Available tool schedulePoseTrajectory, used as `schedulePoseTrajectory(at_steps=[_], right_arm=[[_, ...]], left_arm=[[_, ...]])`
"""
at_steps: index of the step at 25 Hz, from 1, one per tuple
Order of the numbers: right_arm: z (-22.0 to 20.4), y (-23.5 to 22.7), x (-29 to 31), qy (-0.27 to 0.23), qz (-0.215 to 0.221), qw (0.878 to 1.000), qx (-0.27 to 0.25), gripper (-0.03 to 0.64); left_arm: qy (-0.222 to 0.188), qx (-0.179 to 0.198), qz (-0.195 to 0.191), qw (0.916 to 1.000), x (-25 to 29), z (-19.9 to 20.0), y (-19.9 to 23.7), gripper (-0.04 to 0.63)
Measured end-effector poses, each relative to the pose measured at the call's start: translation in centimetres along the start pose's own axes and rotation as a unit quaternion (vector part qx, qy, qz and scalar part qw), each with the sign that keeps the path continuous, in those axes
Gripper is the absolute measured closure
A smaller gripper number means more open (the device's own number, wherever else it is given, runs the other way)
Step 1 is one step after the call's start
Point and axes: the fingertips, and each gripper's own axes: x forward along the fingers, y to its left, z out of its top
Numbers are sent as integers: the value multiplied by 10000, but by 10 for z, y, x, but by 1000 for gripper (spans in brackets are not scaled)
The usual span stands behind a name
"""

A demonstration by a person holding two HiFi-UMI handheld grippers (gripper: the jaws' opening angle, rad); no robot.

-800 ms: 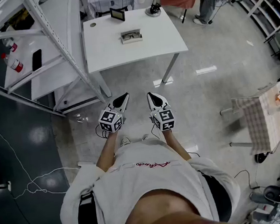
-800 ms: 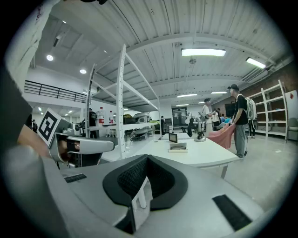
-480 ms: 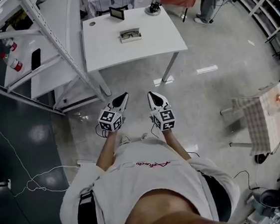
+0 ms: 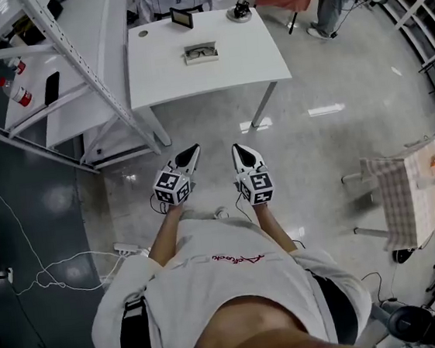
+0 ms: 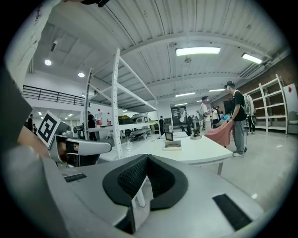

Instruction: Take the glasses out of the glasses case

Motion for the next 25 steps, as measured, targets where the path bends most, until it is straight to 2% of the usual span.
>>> schedulePoseTrajectory(at_steps=[12, 18, 25], right_arm=[[-11, -22, 12, 85, -28, 9999, 110, 621], [-13, -42, 37, 171, -211, 9996, 100, 621], [4, -75, 98, 180, -343, 9992, 12, 621]], left_arm=[[164, -67, -38, 9998, 21, -12, 1, 569], [222, -199, -216, 9993, 56, -16, 24, 571], [66, -185, -378, 9991, 109, 12, 71, 569]])
